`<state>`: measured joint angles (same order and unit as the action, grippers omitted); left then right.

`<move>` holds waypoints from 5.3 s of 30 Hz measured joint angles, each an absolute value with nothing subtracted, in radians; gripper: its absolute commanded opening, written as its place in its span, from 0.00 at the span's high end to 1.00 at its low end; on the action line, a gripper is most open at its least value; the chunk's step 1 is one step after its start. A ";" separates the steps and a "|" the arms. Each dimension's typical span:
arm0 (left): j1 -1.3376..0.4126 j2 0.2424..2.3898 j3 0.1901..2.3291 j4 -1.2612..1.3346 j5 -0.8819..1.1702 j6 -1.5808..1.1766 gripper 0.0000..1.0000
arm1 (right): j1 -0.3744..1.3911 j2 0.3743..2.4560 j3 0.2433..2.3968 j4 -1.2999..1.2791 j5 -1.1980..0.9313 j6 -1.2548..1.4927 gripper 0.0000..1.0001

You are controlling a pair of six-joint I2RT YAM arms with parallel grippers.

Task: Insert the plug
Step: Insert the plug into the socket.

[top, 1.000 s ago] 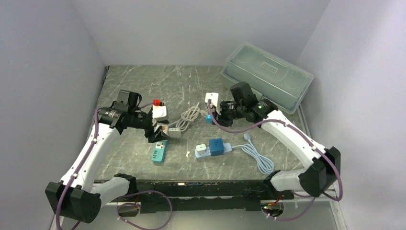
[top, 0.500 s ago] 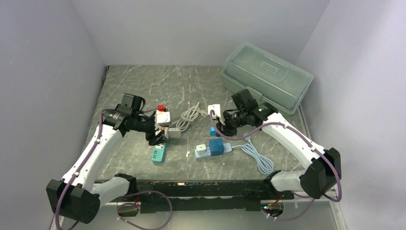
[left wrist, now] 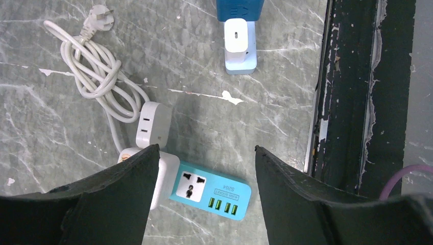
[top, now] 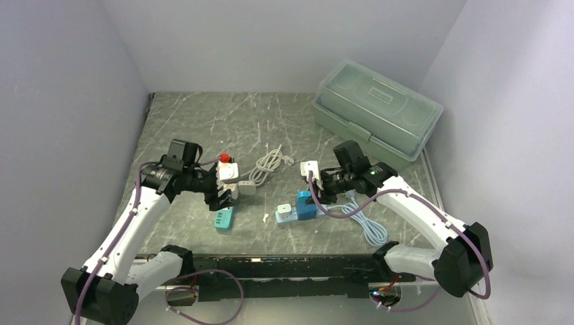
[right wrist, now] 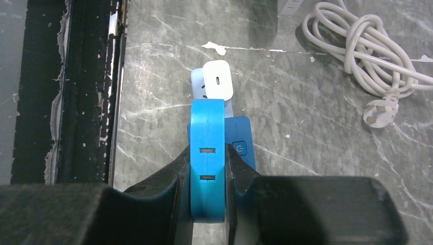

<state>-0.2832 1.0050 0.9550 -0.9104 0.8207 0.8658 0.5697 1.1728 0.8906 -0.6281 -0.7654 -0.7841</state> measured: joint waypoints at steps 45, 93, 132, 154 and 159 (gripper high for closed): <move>-0.285 0.930 0.903 -0.872 0.789 0.768 0.29 | 0.570 1.245 0.857 -0.588 -0.756 -0.864 1.00; -0.285 0.945 0.904 -0.871 0.789 0.766 0.30 | 0.586 1.301 0.886 -0.600 -0.730 -0.871 1.00; -0.289 1.047 0.957 -0.817 0.796 0.738 0.30 | 0.586 1.221 0.758 -0.431 -0.758 -0.788 1.00; -0.753 1.340 0.979 -0.475 0.653 0.586 0.23 | 0.564 1.096 0.626 -0.281 -0.768 -0.583 1.00; -0.831 1.415 0.951 -0.378 0.585 0.558 0.23 | 0.563 1.076 0.606 -0.257 -0.768 -0.564 1.00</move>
<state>-0.8310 1.4151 0.9512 -0.3779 0.5850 0.5583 0.5632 1.0763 0.6056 -0.2573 -0.7677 -0.5644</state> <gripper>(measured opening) 0.768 0.243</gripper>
